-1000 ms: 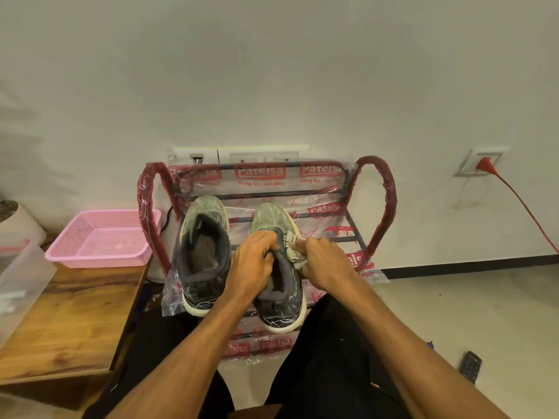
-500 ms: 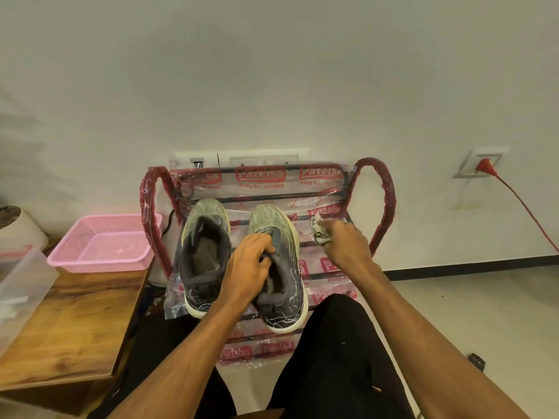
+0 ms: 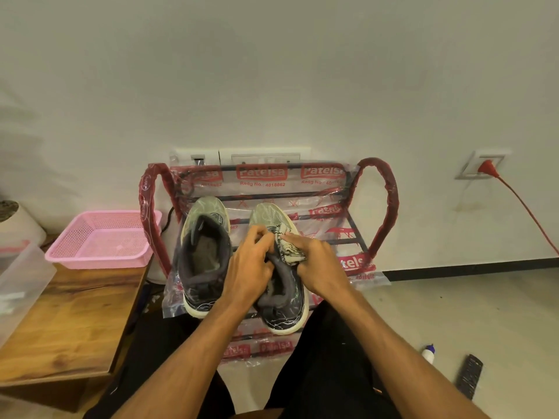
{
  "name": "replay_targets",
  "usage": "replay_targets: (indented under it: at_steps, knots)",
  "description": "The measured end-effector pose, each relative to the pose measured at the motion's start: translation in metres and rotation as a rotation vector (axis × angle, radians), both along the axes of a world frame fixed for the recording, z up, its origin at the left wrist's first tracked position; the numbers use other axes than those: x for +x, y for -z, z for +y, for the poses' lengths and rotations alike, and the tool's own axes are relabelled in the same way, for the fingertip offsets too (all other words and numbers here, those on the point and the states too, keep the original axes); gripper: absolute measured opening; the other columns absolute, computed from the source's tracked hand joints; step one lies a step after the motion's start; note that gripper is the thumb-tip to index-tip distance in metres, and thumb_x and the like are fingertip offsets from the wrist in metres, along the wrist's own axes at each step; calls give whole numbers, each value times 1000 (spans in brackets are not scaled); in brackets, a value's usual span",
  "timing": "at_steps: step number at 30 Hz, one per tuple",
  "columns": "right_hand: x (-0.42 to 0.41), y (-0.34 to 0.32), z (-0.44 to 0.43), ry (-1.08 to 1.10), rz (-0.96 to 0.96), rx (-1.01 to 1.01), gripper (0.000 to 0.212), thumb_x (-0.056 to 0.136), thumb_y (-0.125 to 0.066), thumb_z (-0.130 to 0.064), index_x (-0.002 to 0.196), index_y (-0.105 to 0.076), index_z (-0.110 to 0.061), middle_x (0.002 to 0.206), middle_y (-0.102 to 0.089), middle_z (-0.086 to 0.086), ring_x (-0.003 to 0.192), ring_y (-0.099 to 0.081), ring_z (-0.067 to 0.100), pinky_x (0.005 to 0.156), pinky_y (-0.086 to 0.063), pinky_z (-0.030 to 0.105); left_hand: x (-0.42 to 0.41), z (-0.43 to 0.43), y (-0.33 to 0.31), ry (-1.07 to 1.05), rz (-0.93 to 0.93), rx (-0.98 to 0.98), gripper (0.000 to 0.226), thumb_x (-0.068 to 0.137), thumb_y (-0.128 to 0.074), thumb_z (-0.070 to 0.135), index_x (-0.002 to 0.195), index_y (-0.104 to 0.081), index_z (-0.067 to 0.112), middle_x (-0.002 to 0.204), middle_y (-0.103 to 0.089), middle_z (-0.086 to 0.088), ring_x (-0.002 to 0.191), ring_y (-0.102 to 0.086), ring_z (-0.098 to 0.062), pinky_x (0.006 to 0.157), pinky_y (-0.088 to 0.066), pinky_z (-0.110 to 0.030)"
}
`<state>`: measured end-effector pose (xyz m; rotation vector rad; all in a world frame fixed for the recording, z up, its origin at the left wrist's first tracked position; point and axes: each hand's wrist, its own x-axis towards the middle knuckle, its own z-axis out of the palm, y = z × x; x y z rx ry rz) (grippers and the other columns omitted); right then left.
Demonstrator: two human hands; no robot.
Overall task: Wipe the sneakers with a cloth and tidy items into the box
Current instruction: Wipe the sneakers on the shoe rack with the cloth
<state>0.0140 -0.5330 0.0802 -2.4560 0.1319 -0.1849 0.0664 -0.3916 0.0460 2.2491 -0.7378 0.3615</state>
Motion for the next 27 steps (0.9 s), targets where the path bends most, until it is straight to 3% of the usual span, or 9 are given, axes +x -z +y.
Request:
replay_targets:
  at_steps: [4, 8, 10, 12, 17, 23, 25, 27]
  knots:
    - [-3, 3, -7, 8, 55, 39, 59, 77, -56, 10, 124, -67, -24, 121, -69, -4, 107, -66, 16, 89, -54, 25, 1, -1, 1, -6, 21, -32, 31, 65, -51, -14, 73, -37, 13, 78, -49, 4, 79, -43, -16, 61, -43, -45]
    - [-4, 7, -4, 9, 38, -145, 63, 78, -54, 3, 132, -60, -28, 127, -66, 2, 117, -60, 24, 94, -51, 40, 0, 3, 6, 24, 64, -104, 22, 65, -48, -12, 74, -43, 6, 87, -60, -9, 86, -54, -25, 68, -47, -50]
    - [3, 4, -1, -14, 52, -266, 61, 84, -52, 1, 139, -53, -25, 133, -61, 6, 121, -55, 26, 95, -47, 40, -3, 3, 6, 42, 66, -118, 19, 64, -44, -7, 75, -43, 9, 87, -61, -9, 86, -55, -25, 70, -48, -49]
    - [11, 0, 0, -8, 77, -277, 54, 88, -51, -2, 137, -53, -23, 131, -61, 8, 121, -54, 28, 93, -44, 39, -3, 2, 5, 48, 67, -133, 25, 63, -42, -4, 74, -38, 18, 86, -60, -8, 86, -54, -24, 70, -47, -47]
    - [10, 1, -1, -2, 140, -247, 45, 82, -58, -7, 125, -64, -20, 120, -67, 3, 112, -59, 25, 92, -49, 39, -2, 3, 7, 23, 92, -152, 32, 64, -45, -12, 75, -36, 17, 85, -59, -10, 85, -55, -27, 66, -47, -52]
    - [8, 1, 4, -15, 83, -353, 53, 87, -57, -6, 135, -56, -29, 117, -68, 6, 110, -61, 27, 85, -48, 38, -5, 3, 2, -12, 131, -115, 30, 70, -51, -13, 77, -41, 14, 88, -60, -5, 86, -54, -21, 69, -48, -49]
    - [8, -1, 5, -6, 98, -332, 51, 88, -57, -9, 134, -57, -30, 115, -69, 6, 109, -62, 27, 85, -49, 38, -5, 2, -3, -14, 131, -43, 25, 74, -52, -11, 84, -49, 12, 90, -59, -1, 87, -53, -19, 71, -48, -44]
    - [5, 0, 5, -2, 120, -294, 51, 88, -54, -7, 134, -57, -31, 112, -69, 7, 107, -62, 28, 83, -49, 38, -6, 3, -7, 12, 99, 43, 36, 74, -54, -9, 99, -56, 17, 101, -61, 3, 96, -54, -18, 77, -48, -38]
